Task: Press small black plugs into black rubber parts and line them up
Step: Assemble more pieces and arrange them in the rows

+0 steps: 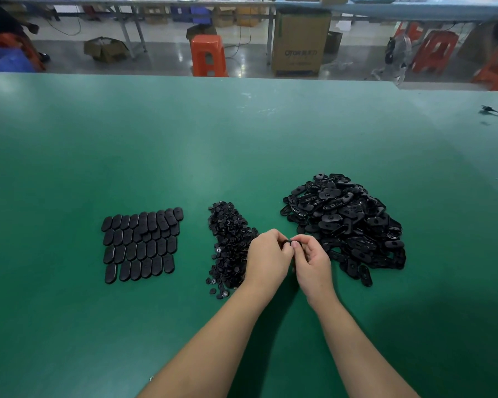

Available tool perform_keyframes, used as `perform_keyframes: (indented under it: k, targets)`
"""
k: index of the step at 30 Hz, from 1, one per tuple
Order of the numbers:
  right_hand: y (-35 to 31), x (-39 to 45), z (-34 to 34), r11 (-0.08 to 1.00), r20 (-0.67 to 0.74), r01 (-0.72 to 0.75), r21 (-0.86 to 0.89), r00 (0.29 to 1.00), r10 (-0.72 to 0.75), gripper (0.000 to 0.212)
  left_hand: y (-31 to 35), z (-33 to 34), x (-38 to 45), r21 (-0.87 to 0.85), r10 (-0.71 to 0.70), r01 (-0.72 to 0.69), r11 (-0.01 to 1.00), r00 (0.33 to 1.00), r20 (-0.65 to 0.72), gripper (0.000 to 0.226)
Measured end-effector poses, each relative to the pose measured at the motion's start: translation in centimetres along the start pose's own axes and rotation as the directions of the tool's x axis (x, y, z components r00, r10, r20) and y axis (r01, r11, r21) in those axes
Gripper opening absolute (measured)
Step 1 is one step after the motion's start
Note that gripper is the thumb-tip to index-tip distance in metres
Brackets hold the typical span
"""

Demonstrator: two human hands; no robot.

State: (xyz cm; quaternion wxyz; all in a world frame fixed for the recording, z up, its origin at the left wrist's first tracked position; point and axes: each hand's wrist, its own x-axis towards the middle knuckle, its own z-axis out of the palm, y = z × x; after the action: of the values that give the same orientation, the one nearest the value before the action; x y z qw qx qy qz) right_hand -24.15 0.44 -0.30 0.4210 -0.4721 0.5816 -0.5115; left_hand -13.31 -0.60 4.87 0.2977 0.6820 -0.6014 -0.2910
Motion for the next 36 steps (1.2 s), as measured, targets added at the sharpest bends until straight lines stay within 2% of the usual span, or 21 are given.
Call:
perform_keyframes:
  k: [6,11,16,18,21,23,26,28,30,33,36]
  targets:
    - [-0.2,0.0,-0.1,1.000,-0.012,0.001,0.019,1.000,0.000,0.029,0.1,-0.1,0.0,-0.022,0.055,-0.055,0.998,0.998,0.004,0.011]
    - [-0.3,-0.1,0.1,1.000,-0.029,0.025,-0.004,0.999,-0.025,0.019,-0.5,-0.6,-0.1,-0.001,0.138,-0.138,0.990,0.990,0.034,0.013]
    - [-0.3,-0.1,0.1,0.999,-0.010,0.018,-0.026,1.000,-0.018,0.021,-0.8,-0.9,-0.3,0.089,0.261,-0.262,0.961,0.965,0.028,0.030]
    - [-0.3,-0.1,0.1,1.000,-0.018,0.000,-0.004,1.000,0.000,0.022,-0.9,-1.1,-0.2,0.247,0.369,-0.367,0.897,0.929,0.039,0.026]
    - [-0.3,-0.1,0.2,1.000,-0.014,-0.017,0.022,1.000,0.017,0.021,-1.4,-1.8,-0.4,0.443,0.540,-0.501,0.743,0.841,0.045,0.017]
    - [-0.4,-0.2,0.1,1.000,0.008,-0.018,0.025,1.000,0.018,0.020,-1.9,-2.2,-0.4,0.498,0.606,-0.543,0.676,0.794,0.044,0.013]
    - [-0.6,-0.3,0.0,0.999,0.030,-0.025,0.026,0.999,0.024,0.018,-2.6,-2.3,-0.3,0.546,0.675,-0.584,0.601,0.736,0.045,0.018]
    - [-0.9,-0.3,-0.1,0.998,0.030,-0.034,0.054,0.999,0.032,0.015,-2.9,-2.6,-0.1,0.557,0.668,-0.561,0.613,0.744,0.015,0.021]
    - [-1.1,-0.4,-0.1,0.996,0.030,-0.036,0.080,0.999,0.034,0.014,-3.7,-3.6,0.3,0.513,0.580,-0.468,0.720,0.811,-0.076,0.019]
    - [-1.2,-0.5,-0.2,0.999,0.029,-0.038,0.024,0.999,0.038,0.013,-5.8,-7.0,1.7,0.453,0.339,-0.210,0.867,0.913,-0.226,0.025]
    - [-1.0,-0.4,-0.1,0.999,0.017,-0.031,-0.014,0.999,0.031,0.012,-9.3,-11.3,3.3,0.442,0.139,0.022,0.897,0.934,-0.330,0.033]
